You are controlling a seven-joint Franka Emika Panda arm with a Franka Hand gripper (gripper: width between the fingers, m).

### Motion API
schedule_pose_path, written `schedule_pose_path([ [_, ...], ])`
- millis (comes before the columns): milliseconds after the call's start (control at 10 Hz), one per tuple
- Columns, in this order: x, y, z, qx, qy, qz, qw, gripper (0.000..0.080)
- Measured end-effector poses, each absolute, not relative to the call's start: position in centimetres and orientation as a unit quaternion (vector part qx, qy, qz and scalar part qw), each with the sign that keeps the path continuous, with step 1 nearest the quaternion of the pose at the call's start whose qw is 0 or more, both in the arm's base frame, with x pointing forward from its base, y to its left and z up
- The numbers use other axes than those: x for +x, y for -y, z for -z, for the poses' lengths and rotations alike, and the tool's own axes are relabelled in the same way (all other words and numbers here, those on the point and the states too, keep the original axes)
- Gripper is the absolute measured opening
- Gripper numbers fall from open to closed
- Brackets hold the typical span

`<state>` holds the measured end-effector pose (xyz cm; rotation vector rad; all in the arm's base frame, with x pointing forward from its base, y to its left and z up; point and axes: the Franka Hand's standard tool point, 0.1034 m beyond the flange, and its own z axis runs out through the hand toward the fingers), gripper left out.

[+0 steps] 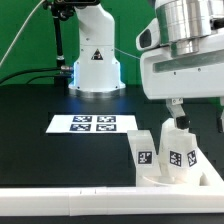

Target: Assemble stool

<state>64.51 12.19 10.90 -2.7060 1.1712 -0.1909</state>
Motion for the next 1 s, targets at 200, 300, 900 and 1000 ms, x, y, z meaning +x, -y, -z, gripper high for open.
schedule_pose_path([
  [200, 63.9, -11.9, -10.1, -0.959, -0.268, 0.047, 0.077, 0.0649],
  [300, 63.9, -11.7, -9.9, -0.965, -0.245, 0.057, 0.074, 0.0649],
  [900, 64.2, -10.3, -9.9, -0.983, 0.182, 0.016, 0.01, 0.0649],
  [1000, 64.4, -10.4, -9.9, -0.976, 0.219, 0.008, 0.004, 0.0649],
])
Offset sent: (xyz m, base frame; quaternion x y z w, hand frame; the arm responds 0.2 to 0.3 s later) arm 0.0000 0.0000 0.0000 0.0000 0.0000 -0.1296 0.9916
